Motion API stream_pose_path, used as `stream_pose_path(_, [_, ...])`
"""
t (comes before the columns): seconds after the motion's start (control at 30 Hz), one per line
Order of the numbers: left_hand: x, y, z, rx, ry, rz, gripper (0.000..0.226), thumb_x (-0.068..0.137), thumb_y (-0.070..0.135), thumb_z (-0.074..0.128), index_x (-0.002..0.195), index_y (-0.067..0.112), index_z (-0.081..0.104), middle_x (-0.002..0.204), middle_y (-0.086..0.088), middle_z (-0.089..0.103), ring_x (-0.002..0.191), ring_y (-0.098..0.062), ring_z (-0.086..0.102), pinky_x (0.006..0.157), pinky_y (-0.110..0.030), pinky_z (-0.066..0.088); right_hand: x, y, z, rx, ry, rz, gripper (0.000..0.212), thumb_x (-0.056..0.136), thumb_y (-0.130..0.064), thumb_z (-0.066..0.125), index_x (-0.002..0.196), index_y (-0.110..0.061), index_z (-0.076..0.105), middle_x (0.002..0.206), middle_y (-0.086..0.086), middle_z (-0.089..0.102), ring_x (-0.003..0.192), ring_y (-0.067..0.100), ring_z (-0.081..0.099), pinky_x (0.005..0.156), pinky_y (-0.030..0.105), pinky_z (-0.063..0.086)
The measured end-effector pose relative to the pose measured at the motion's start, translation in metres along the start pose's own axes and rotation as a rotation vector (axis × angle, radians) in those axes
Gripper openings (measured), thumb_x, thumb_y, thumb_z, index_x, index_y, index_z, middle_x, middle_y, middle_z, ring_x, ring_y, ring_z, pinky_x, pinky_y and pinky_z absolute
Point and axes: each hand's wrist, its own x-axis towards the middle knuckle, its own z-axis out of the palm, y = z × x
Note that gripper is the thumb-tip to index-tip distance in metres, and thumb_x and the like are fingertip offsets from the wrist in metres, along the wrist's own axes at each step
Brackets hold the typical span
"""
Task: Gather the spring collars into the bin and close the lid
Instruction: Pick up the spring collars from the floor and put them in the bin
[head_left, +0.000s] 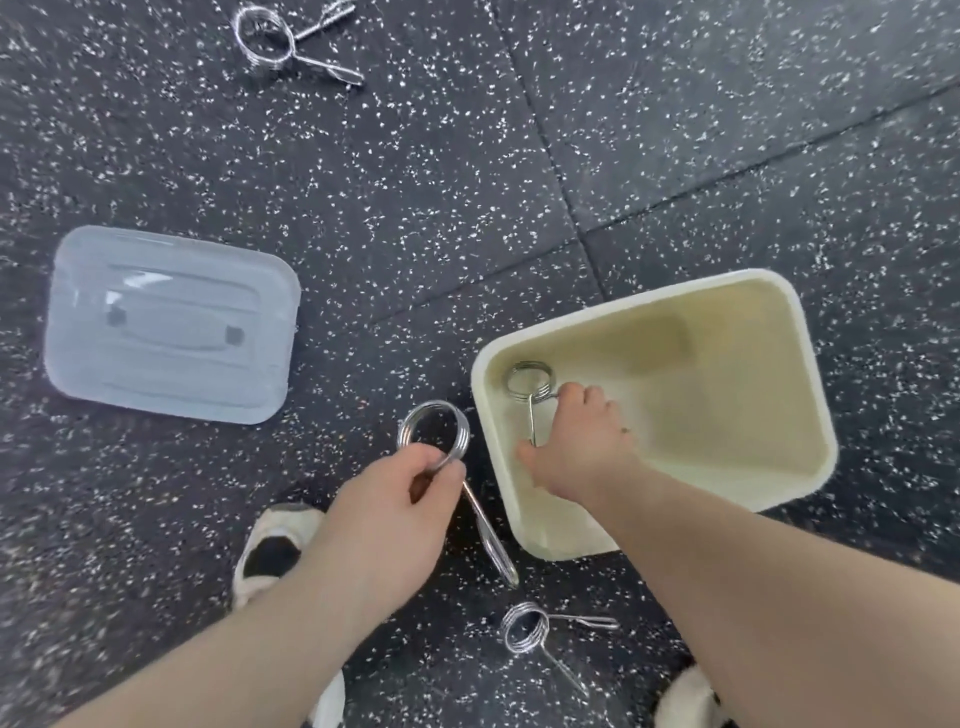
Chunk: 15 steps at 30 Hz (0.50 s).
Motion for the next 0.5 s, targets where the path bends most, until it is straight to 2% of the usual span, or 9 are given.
stream_pose_path(0.07, [0.004, -0.006, 0.002, -0.008, -0.017, -0.005, 0.024, 0.097, 0.05, 0.043, 0.088, 0.036, 0.06, 0.072, 0.001, 0.066, 0.078, -0.013, 0.07, 0.056, -0.028, 0.048, 0.006, 0.0, 0.011, 0.026, 0.047, 0.013, 0.072, 0.076, -0.054, 0.063, 0.131, -0.016, 0.037, 0.127, 0.007, 0.041, 0.117, 0.029, 0.043, 0.094, 0.044, 0.04])
stream_pose_path(0.1, [0.005, -0.007, 0.003, -0.012, -0.019, -0.009, 0.023, 0.096, 0.049, 0.045, 0.088, 0.036, 0.061, 0.072, 0.001, 0.067, 0.071, -0.01, 0.07, 0.053, -0.026, 0.046, 0.008, 0.001, 0.016, 0.035, 0.069, 0.018, 0.07, 0.076, -0.054, 0.065, 0.129, -0.017, 0.037, 0.125, 0.007, 0.041, 0.115, 0.029, 0.043, 0.092, 0.044, 0.039])
stream_pose_path(0.17, [0.009, -0.007, 0.004, -0.027, -0.013, -0.018, 0.02, 0.096, 0.049, 0.047, 0.088, 0.039, 0.062, 0.072, 0.001, 0.07, 0.045, -0.002, 0.058, 0.046, -0.021, 0.042, 0.011, 0.003, 0.024, 0.033, 0.092, 0.028, 0.068, 0.078, -0.054, 0.066, 0.128, -0.019, 0.036, 0.123, 0.008, 0.041, 0.113, 0.031, 0.043, 0.091, 0.043, 0.038])
stream_pose_path(0.23, [0.01, -0.005, 0.005, -0.045, -0.005, -0.015, 0.018, 0.095, 0.049, 0.048, 0.088, 0.042, 0.062, 0.071, 0.002, 0.071, 0.035, 0.001, 0.048, 0.046, -0.019, 0.039, 0.013, 0.006, 0.029, 0.026, 0.105, 0.041, 0.065, 0.083, -0.054, 0.063, 0.131, -0.02, 0.035, 0.124, 0.01, 0.04, 0.112, 0.032, 0.042, 0.092, 0.043, 0.038])
stream_pose_path(0.4, [0.008, 0.009, 0.009, -0.089, 0.031, -0.01, 0.02, 0.094, 0.05, 0.05, 0.078, 0.046, 0.06, 0.067, 0.005, 0.071, 0.04, 0.002, 0.052, 0.05, -0.024, 0.04, 0.008, 0.008, 0.024, 0.068, 0.098, -0.01, 0.06, 0.092, -0.043, 0.056, 0.14, -0.017, 0.03, 0.129, 0.012, 0.04, 0.115, 0.034, 0.042, 0.094, 0.043, 0.041])
stream_pose_path(0.5, [0.001, 0.02, 0.013, -0.103, 0.051, 0.024, 0.021, 0.094, 0.051, 0.051, 0.074, 0.049, 0.058, 0.071, 0.004, 0.07, 0.053, -0.004, 0.055, 0.057, -0.027, 0.044, -0.005, 0.009, 0.008, 0.18, 0.08, -0.008, 0.052, 0.095, -0.032, 0.05, 0.141, -0.014, 0.031, 0.132, 0.013, 0.041, 0.118, 0.034, 0.041, 0.096, 0.041, 0.038])
